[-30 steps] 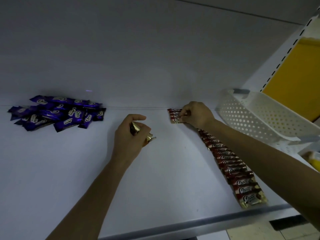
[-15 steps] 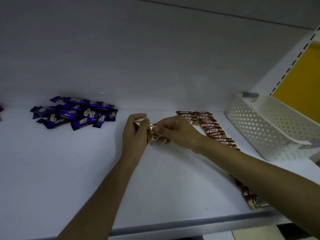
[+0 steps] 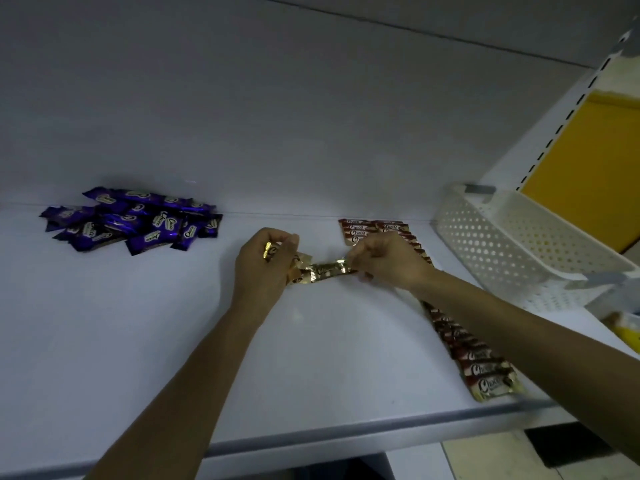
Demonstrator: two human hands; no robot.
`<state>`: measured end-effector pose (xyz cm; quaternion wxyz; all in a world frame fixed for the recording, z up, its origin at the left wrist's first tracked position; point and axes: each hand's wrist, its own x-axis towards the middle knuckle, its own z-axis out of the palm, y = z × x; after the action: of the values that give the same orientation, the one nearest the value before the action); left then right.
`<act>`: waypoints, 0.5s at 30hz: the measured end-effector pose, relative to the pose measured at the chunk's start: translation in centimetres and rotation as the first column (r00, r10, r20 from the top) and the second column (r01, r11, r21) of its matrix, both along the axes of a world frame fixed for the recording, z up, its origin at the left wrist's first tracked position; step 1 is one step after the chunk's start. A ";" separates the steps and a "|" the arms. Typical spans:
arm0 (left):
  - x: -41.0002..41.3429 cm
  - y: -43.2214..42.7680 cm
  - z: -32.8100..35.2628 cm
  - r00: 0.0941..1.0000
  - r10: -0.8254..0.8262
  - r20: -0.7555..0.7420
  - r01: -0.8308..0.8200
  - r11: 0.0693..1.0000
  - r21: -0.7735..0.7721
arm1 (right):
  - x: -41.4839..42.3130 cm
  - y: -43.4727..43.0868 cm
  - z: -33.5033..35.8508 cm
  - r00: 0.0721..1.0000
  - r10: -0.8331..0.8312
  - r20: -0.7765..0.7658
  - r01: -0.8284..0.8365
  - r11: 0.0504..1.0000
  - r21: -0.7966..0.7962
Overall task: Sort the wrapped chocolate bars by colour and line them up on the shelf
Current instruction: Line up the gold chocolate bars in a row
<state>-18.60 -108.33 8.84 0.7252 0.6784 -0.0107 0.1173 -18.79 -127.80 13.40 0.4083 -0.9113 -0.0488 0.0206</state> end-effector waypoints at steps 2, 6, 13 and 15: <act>0.0 0.0 -0.1 1.000 0.007 0.010 -0.007 1.000 0.013 | 0.3 -0.9 -0.6 0.998 0.029 0.058 -0.014 0.968 -0.250; -0.3 -0.2 0.1 1.000 -0.008 0.012 0.008 1.000 0.001 | 0.6 -1.4 -1.5 0.995 0.057 0.076 -0.026 0.935 -0.354; -0.1 0.0 -0.1 1.000 -0.005 0.008 0.004 0.999 0.041 | 0.9 -0.6 -1.4 0.957 0.212 0.200 -0.116 0.907 -0.404; -0.2 0.0 -0.1 1.000 -0.008 0.015 0.008 0.999 0.042 | 0.5 -0.9 -1.5 0.929 0.285 0.238 -0.145 0.869 -0.473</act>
<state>-18.79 -108.34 8.78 0.7111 0.6926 -0.0214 0.1193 -18.29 -128.66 11.89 0.1704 -0.9616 -0.2063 -0.0617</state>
